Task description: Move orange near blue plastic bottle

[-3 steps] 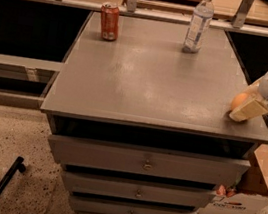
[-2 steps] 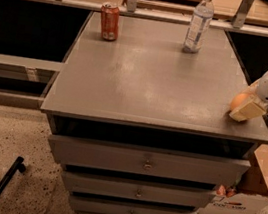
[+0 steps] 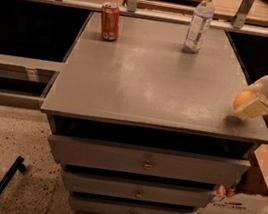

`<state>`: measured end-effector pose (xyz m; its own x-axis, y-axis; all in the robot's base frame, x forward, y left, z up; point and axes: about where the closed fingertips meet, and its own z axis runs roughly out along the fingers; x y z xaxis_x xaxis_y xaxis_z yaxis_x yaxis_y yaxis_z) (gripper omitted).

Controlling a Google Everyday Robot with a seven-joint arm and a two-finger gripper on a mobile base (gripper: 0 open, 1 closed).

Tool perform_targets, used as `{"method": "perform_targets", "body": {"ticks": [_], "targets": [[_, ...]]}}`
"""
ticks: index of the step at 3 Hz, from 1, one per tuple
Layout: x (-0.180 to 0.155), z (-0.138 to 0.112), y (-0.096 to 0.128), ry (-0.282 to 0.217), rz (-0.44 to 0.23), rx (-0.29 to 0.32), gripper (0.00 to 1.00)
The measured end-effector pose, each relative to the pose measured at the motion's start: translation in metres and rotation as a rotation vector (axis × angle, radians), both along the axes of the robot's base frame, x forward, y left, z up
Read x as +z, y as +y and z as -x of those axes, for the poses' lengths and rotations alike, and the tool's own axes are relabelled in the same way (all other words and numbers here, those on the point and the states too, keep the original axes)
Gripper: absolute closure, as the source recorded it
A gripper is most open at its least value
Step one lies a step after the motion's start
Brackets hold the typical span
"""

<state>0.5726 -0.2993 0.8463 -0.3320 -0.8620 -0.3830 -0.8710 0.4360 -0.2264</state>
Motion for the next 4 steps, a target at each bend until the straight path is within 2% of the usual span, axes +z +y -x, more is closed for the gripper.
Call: {"method": "perform_targets", "body": {"ticks": [1,2,3,4], "targets": [[0.029,-0.009,-0.002,-0.052,-0.106,0.034,1.0],[0.063,-0.034,0.003,-0.11,-0.226,0.057,1.0],[0.097,-0.062,0.018,-0.196,-0.342,0.063,1.0],[0.124,-0.112,0.065,-0.28,-0.425,0.018,1.0]]}}
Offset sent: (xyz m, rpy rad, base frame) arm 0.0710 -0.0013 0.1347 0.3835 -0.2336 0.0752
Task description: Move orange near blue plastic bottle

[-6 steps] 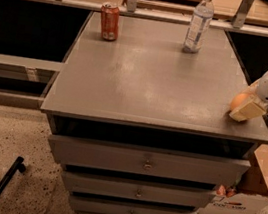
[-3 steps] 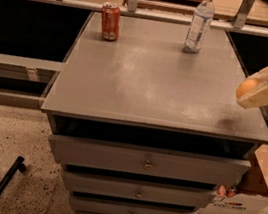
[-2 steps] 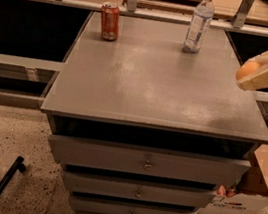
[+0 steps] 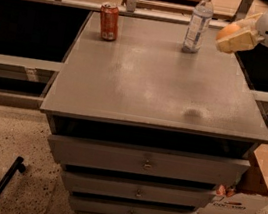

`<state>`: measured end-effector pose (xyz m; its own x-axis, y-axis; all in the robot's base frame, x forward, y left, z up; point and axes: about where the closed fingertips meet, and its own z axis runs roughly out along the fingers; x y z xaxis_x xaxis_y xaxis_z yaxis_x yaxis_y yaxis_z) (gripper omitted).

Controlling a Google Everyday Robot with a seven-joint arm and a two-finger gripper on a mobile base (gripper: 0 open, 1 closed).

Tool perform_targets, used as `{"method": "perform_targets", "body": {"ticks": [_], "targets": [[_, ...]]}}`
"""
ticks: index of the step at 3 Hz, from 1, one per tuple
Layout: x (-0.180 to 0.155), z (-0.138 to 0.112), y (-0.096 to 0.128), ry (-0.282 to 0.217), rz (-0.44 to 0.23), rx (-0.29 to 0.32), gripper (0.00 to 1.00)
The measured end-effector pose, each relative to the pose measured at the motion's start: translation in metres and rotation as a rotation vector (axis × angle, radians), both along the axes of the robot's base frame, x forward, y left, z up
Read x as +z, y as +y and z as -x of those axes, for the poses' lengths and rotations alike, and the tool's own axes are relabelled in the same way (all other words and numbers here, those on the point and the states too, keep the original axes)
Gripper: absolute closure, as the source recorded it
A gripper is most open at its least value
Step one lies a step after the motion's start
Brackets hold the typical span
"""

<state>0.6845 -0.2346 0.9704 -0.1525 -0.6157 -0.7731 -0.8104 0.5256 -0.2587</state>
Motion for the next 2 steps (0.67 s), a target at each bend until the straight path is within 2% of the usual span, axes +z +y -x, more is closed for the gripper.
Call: {"method": "perform_targets", "body": {"ticks": [1,2], "targets": [[-0.0001,-0.0001,0.0001,0.0,0.0,0.0,1.0],[-0.0021,-0.0044,-0.0006,-0.023,0.004,-0.024,1.0]]}}
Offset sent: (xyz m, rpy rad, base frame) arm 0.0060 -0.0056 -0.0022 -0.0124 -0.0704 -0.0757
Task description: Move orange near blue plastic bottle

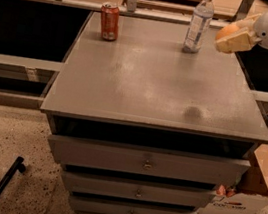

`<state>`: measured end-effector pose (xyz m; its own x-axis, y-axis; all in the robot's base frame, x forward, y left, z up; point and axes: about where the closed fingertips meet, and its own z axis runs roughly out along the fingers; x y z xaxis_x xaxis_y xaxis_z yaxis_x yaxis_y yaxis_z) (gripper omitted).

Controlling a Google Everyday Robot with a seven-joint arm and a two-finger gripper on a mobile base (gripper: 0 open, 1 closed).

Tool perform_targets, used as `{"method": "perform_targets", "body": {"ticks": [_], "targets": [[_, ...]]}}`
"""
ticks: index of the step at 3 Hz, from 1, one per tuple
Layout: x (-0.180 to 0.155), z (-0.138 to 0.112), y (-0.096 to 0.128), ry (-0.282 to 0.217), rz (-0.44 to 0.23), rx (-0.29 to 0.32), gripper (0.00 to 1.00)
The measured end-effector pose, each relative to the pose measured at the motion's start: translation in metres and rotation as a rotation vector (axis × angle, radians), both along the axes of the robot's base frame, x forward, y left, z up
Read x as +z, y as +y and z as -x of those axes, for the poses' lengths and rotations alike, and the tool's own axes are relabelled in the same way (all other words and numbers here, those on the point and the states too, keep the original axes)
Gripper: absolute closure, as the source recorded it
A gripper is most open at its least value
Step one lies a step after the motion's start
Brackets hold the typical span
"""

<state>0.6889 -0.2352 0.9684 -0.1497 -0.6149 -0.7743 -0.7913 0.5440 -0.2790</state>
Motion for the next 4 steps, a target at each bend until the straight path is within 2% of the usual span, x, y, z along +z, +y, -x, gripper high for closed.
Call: {"method": "perform_targets", "body": {"ticks": [1,2,4], "targets": [[-0.005,-0.023,-0.011,-0.059,0.037,-0.073,1.0],[-0.012,-0.048,-0.025,-0.1,0.045,-0.125,1.0],[-0.039,-0.088,-0.038,-0.085,-0.025,-0.175,1.0]]}}
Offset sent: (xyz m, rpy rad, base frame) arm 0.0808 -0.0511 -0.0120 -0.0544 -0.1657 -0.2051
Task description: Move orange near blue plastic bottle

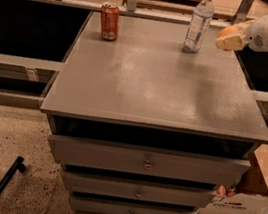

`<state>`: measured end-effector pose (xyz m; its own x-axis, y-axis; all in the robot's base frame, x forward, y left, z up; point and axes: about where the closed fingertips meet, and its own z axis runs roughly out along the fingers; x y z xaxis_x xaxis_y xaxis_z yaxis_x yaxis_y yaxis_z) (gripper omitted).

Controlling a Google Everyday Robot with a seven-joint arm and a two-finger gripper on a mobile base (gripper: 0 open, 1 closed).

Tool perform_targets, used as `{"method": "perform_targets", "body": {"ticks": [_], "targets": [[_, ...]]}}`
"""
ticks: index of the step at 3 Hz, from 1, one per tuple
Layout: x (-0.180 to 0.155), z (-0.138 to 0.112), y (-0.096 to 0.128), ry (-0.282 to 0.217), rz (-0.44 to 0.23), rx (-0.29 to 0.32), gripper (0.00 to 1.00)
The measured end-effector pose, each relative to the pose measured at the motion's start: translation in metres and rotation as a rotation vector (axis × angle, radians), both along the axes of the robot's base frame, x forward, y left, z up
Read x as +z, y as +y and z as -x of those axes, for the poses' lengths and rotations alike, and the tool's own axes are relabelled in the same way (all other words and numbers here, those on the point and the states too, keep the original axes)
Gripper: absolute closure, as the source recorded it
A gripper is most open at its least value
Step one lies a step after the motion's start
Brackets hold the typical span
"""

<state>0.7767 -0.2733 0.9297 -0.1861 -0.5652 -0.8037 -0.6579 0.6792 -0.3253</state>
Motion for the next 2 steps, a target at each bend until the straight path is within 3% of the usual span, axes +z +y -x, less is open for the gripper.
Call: {"method": "perform_targets", "body": {"ticks": [1,2], "targets": [[-0.02,-0.013,0.006,0.021,-0.025,0.013,1.0],[-0.038,-0.022,0.015,0.046,-0.039,0.037,0.82]]}}
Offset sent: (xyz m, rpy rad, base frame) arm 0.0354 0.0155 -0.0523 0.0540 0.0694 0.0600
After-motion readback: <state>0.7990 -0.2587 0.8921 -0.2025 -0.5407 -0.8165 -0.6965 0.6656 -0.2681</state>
